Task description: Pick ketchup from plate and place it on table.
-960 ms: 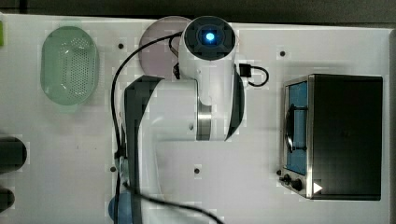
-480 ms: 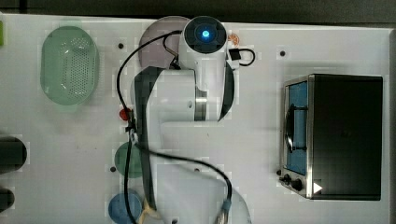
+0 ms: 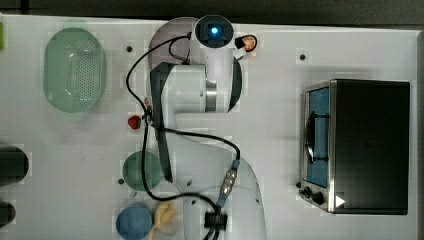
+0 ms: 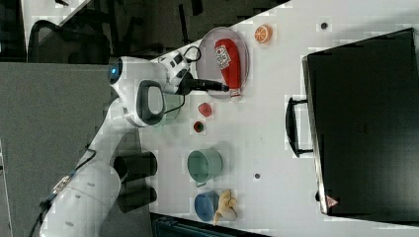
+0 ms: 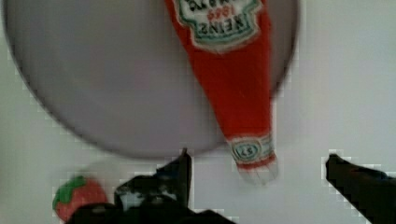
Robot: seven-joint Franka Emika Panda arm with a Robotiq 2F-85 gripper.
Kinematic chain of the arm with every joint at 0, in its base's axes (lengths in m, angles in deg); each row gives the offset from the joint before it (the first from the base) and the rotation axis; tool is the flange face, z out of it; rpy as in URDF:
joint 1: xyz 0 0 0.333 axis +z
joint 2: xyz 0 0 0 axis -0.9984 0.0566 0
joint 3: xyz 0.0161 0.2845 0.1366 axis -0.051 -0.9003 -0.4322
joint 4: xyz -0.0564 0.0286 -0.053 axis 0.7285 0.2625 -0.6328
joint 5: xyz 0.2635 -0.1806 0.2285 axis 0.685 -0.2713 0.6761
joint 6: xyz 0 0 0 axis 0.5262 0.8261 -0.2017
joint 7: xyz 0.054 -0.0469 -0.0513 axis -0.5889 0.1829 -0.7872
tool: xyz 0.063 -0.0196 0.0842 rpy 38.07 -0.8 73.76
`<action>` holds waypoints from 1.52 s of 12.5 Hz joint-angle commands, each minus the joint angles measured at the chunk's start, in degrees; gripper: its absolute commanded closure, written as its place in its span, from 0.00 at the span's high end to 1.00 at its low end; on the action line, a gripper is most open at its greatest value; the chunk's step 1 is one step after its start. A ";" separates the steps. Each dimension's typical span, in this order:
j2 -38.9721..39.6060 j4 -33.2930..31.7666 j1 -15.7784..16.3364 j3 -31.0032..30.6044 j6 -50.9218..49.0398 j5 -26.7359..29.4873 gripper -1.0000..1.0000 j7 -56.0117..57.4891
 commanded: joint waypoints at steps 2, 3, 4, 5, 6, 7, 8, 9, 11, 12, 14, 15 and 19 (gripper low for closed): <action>4.16 6.86 1.11 -0.12 1.77 -2.17 1.00 5.56; 5.73 8.36 1.31 -0.12 2.41 -3.94 1.00 5.57; 7.19 9.63 1.46 -0.12 3.06 -5.45 1.00 5.58; 8.59 10.64 1.57 -0.12 3.98 -6.34 1.00 5.57; 9.88 11.41 1.66 -0.12 5.16 -6.46 1.00 5.57; 10.91 11.68 1.67 -0.10 5.86 -6.47 1.00 5.58; 11.72 11.68 1.67 -0.02 6.40 -6.47 1.00 5.57; 12.42 11.70 1.68 0.00 7.34 -6.47 1.00 5.58; 13.70 11.70 1.69 0.08 10.54 -6.47 1.00 5.58; 14.20 11.69 1.69 0.11 12.20 -6.47 0.96 5.57; 14.79 11.68 1.67 0.33 13.11 -6.47 0.72 5.56; 14.70 11.72 1.70 0.25 13.11 -6.47 0.63 5.56; 12.89 13.44 1.79 -0.23 12.99 -6.43 0.63 5.51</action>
